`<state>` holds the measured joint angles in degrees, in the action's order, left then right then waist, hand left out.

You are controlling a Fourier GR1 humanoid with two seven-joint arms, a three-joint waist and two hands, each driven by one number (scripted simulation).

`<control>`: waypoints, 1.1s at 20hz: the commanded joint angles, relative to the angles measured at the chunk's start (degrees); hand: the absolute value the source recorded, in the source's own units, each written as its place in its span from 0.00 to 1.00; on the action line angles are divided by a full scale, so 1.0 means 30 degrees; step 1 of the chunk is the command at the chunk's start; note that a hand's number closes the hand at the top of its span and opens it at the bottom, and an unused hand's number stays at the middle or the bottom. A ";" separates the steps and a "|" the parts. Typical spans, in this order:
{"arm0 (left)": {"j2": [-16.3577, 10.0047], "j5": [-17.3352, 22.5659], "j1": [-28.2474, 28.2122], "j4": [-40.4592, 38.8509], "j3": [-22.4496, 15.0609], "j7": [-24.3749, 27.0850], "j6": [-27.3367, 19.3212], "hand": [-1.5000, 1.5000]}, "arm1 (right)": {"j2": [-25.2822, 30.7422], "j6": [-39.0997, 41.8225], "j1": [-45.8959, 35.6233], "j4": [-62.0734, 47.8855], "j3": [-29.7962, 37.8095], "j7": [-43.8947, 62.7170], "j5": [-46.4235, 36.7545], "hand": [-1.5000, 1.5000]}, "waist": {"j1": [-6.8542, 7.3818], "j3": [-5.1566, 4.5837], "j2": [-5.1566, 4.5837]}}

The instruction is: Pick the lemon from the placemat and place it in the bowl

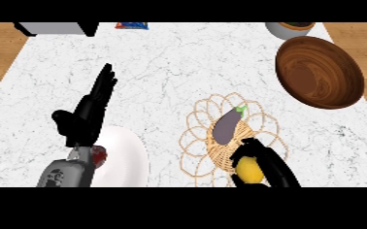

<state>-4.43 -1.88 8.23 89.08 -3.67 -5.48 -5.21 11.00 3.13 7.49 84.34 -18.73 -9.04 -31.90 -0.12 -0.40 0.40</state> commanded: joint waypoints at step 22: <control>0.0118 -0.0135 -0.0653 -0.0932 0.0243 0.1504 0.0755 0.50 | -0.3217 -0.2793 -0.4454 1.1004 0.0715 0.8166 -0.3162 1.00 | -0.0074 0.0114 -0.0092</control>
<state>-3.74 -2.62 7.33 88.47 -3.34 -4.19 -4.22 1.01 -5.66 -4.45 110.33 -16.06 9.11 -36.63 -0.32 -0.06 0.23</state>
